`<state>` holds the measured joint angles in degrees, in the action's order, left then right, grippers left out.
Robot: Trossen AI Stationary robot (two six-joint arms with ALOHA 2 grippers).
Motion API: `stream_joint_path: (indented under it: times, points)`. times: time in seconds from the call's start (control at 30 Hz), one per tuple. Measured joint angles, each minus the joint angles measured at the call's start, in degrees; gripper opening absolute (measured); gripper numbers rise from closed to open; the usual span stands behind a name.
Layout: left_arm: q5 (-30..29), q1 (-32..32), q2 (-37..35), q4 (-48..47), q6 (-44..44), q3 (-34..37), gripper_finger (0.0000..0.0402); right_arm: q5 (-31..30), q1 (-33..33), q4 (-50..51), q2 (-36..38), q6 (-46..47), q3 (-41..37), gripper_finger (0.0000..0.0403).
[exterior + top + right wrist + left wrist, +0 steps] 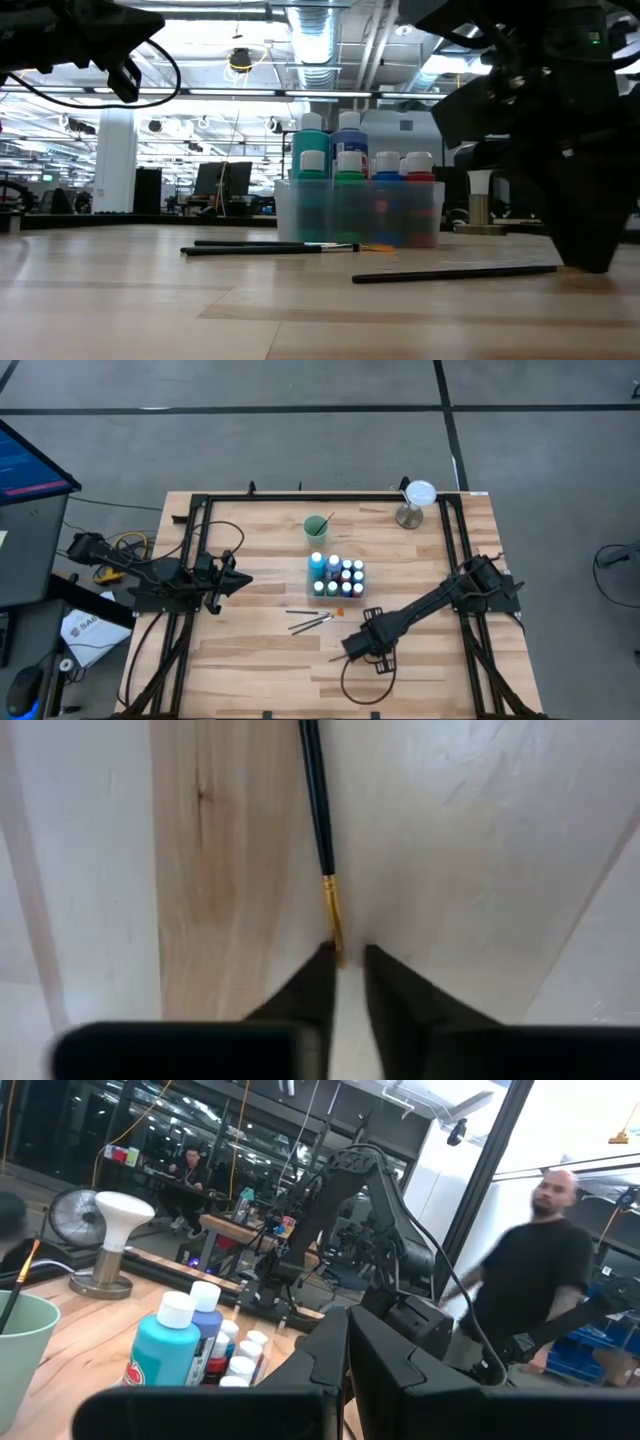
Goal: Pick & Place Paint Supplies
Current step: Put the black brush into the green cup
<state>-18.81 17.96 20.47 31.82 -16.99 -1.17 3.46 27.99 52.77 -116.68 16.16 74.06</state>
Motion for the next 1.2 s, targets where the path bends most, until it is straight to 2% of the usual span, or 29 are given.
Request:
stream_joint_path:
  times: [0.1, 0.23, 0.63, 1.2]
  points:
    - [0.0, -0.02, 0.0, 0.04, -0.01, 0.0, 0.0008, 0.67, -0.29, -0.11, 0.0, -0.22, -0.04, 0.0009]
    - [0.0, 0.0, 0.0, 0.07, -0.01, 0.0, 0.0008, 0.75, -0.33, -0.28, 0.0, -1.41, -0.09, 0.0002]
    - [0.0, 0.0, 0.04, 0.54, 0.01, 0.0, 0.0008, 0.35, -2.67, 3.13, 7.58, -0.66, -0.61, 0.0]
    - [-0.02, -0.01, 0.04, 0.87, 0.01, 0.0, 0.0008, -7.36, -9.16, 7.45, 24.66, -0.63, -0.48, 0.0]
